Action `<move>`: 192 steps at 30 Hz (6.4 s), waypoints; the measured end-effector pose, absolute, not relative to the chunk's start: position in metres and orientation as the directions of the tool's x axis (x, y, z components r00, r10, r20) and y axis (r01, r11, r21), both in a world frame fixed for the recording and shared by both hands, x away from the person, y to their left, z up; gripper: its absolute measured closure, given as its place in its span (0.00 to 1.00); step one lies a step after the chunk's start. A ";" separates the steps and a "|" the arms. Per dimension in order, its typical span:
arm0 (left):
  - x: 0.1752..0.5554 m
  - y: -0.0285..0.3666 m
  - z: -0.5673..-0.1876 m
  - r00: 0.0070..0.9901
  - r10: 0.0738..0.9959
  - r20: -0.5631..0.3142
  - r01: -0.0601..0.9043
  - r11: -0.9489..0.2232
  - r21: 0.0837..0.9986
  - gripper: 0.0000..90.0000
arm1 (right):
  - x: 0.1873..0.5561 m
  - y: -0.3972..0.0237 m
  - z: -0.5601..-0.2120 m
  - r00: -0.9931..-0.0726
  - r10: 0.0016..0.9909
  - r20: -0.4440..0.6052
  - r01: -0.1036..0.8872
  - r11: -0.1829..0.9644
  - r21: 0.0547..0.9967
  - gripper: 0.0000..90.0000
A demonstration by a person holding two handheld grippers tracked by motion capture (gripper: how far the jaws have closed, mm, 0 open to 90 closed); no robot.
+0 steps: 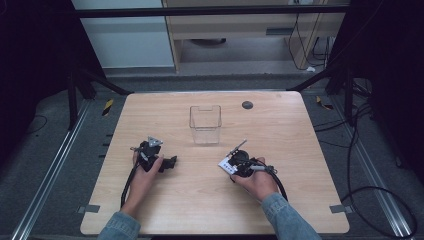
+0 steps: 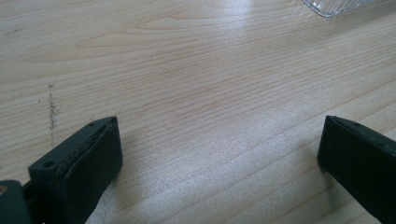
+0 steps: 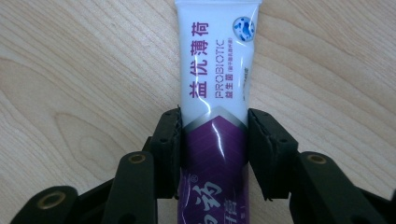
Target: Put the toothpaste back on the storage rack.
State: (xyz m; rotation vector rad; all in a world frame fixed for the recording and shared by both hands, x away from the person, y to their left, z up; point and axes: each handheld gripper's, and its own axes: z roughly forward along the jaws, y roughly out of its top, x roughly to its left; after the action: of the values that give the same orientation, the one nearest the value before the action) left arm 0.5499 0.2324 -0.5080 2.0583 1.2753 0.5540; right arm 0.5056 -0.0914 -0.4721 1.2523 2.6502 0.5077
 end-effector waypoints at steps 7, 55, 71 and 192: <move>0.550 0.232 -0.508 0.439 0.899 0.017 0.626 -0.319 0.712 0.00 | 0.507 -0.088 -0.469 -0.641 0.767 -0.030 0.714 0.609 0.344 0.75; 0.550 0.232 -0.508 0.440 0.898 0.019 0.626 -0.321 0.711 0.00 | 0.518 -0.119 -0.380 -0.571 0.817 0.078 0.546 0.308 0.779 0.88; 0.550 0.232 -0.508 0.439 0.898 0.017 0.626 -0.319 0.712 0.00 | 0.531 -0.090 -0.350 -0.583 0.809 0.076 0.439 0.235 0.867 0.88; 0.551 0.231 -0.508 0.434 0.901 0.017 0.627 -0.315 0.713 0.00 | 0.639 -0.007 -0.364 -0.530 0.848 -0.016 0.302 0.207 0.930 0.88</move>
State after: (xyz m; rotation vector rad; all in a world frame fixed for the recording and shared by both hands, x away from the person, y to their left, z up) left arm 0.5514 0.2306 -0.5081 2.0544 1.2801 0.5564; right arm 0.6394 -0.0070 -0.3640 1.0638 1.9455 1.3125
